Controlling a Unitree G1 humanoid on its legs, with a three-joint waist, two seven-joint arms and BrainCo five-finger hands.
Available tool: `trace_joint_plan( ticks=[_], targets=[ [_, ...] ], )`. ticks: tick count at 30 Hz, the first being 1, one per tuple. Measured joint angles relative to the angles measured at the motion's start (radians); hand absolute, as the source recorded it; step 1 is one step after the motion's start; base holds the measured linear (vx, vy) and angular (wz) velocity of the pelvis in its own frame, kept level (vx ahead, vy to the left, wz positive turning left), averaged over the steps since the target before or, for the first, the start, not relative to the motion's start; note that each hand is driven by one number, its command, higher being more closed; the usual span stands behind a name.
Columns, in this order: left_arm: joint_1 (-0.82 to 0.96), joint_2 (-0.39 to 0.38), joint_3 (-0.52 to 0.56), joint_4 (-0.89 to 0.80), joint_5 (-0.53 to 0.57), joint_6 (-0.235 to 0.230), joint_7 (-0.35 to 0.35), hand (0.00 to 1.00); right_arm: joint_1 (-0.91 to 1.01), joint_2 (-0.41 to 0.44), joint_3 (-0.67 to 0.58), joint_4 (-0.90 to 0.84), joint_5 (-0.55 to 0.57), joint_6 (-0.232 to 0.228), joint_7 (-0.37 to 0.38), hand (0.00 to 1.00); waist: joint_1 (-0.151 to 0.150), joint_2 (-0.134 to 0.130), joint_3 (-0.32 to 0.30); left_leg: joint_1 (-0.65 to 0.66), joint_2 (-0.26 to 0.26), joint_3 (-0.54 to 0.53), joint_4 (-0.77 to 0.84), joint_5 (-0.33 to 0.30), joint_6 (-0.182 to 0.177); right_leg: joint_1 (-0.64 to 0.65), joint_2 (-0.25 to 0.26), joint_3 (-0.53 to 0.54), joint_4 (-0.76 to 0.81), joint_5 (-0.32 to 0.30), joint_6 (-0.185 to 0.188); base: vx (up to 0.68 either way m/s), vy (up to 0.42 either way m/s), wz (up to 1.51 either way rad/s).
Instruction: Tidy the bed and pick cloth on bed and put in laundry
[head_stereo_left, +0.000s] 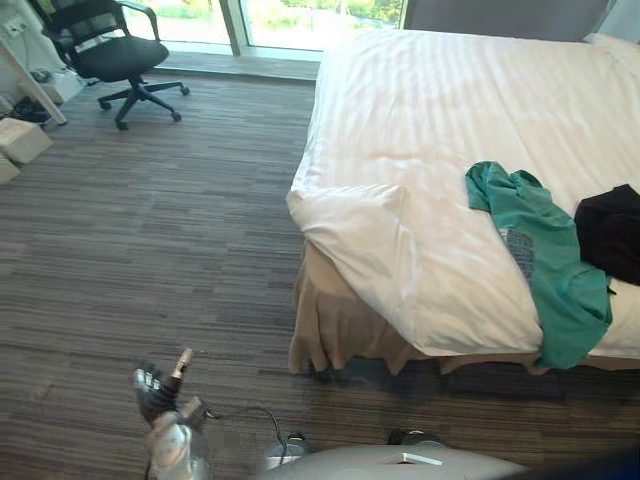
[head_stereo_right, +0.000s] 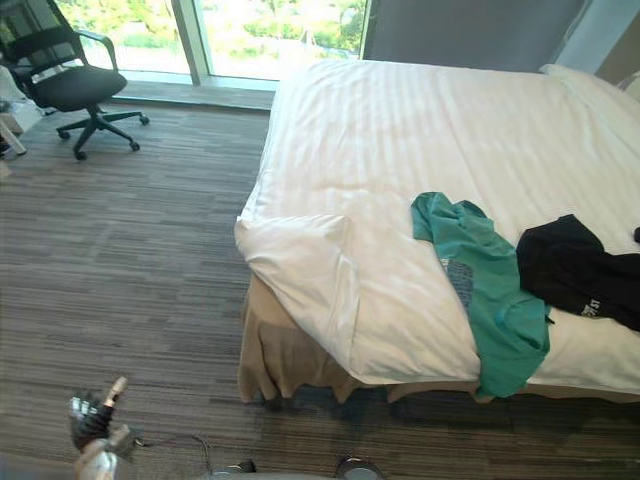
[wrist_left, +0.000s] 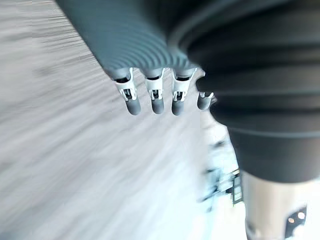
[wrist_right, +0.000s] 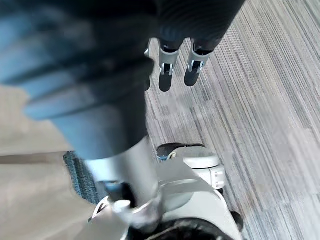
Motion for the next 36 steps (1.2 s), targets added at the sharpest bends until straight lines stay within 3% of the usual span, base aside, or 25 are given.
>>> trace_joint_plan(
  ticks=[5, 8, 13, 16, 19, 20, 21, 24, 27, 31, 36],
  targets=[
    [0.059, -0.014, 0.034, -0.296, 0.017, -0.038, 0.000, 0.00, 0.005, 0.002, -0.053, -0.018, 0.031, -0.001, 0.020, 0.00, 0.009, 0.004, -0.019, -0.030, -0.015, -0.014, -0.015, 0.001, 0.008, -0.026, -0.003, -0.001, -0.007, -0.007, 0.012, -0.06, 0.016, 0.07],
    [0.062, -0.017, -0.003, -0.480, 0.135, -0.043, 0.030, 0.00, -0.003, 0.005, -0.053, -0.035, 0.060, -0.002, 0.021, 0.00, 0.012, 0.010, -0.031, -0.026, -0.020, -0.022, -0.030, 0.013, 0.011, -0.025, -0.004, -0.002, -0.009, -0.001, 0.005, 0.03, 0.012, 0.05],
    [0.052, -0.015, -0.187, -0.757, 0.439, -0.044, 0.042, 0.00, -0.009, 0.006, -0.053, -0.033, 0.104, -0.002, 0.018, 0.00, 0.013, 0.017, -0.047, -0.026, -0.018, 0.002, -0.016, -0.004, 0.010, -0.026, 0.002, 0.027, -0.017, 0.012, 0.010, 0.07, 0.013, -0.12],
    [-0.015, 0.004, -0.270, -0.814, 0.612, -0.009, 0.045, 0.00, -0.012, 0.005, -0.053, -0.032, 0.110, 0.008, 0.014, 0.00, 0.004, 0.044, -0.042, -0.027, -0.013, 0.034, 0.029, -0.048, 0.008, -0.029, 0.007, 0.071, -0.017, 0.012, 0.010, 0.08, 0.031, -0.40],
    [-0.152, 0.140, -0.274, -0.737, 0.682, 0.057, 0.070, 0.00, -0.014, 0.004, -0.050, -0.034, 0.107, 0.022, 0.009, 0.00, -0.016, 0.061, -0.047, -0.027, -0.003, 0.076, 0.055, -0.076, 0.006, -0.044, 0.016, 0.111, -0.014, 0.010, 0.007, 0.08, 0.011, -0.46],
    [-0.253, 0.220, -0.273, -0.574, 0.691, 0.077, 0.091, 0.00, -0.021, 0.003, -0.046, -0.039, 0.104, 0.025, 0.006, 0.00, -0.025, 0.070, -0.050, -0.028, -0.001, 0.100, 0.061, -0.077, 0.005, -0.063, 0.018, 0.136, -0.002, 0.007, 0.002, 0.05, 0.006, -0.39],
    [-0.284, 0.241, -0.274, -0.515, 0.692, 0.077, 0.101, 0.00, -0.023, 0.002, -0.043, -0.042, 0.102, 0.029, 0.005, 0.00, -0.028, 0.070, -0.048, -0.028, 0.000, 0.110, 0.064, -0.078, 0.005, -0.068, 0.019, 0.141, 0.002, 0.007, 0.001, 0.04, 0.004, -0.42],
    [-0.513, 0.356, -0.280, -0.189, 0.701, 0.092, 0.132, 0.00, -0.026, 0.002, -0.027, -0.067, 0.097, 0.048, 0.004, 0.00, -0.055, 0.050, -0.028, -0.058, 0.013, 0.143, 0.123, -0.099, 0.005, -0.122, 0.021, 0.183, 0.060, -0.002, -0.011, 0.02, 0.001, -0.28],
    [-0.712, 0.441, -0.383, -0.040, 0.720, 0.126, 0.149, 0.00, -0.024, -0.002, -0.027, -0.067, 0.083, 0.046, -0.005, 0.00, -0.080, 0.032, 0.015, -0.094, 0.024, 0.171, 0.211, -0.129, 0.010, -0.180, 0.017, 0.235, 0.151, -0.021, -0.024, -0.06, 0.024, -0.28],
    [-0.845, 0.452, -0.525, 0.050, 0.785, 0.219, 0.143, 0.00, -0.024, 0.000, -0.026, -0.073, 0.038, 0.034, -0.018, 0.00, -0.132, 0.053, 0.058, -0.141, 0.030, 0.223, 0.312, -0.188, 0.014, -0.254, 0.000, 0.305, 0.248, -0.070, -0.007, -0.06, 0.027, -0.33],
    [-0.897, 0.404, -0.587, 0.071, 0.824, 0.281, 0.150, 0.00, 0.007, 0.010, -0.006, -0.107, 0.017, 0.009, -0.024, 0.00, -0.144, 0.076, 0.081, -0.183, 0.052, 0.282, 0.365, -0.239, 0.006, -0.341, 0.005, 0.350, 0.332, -0.113, 0.000, -0.05, 0.002, -0.31]
  ],
)
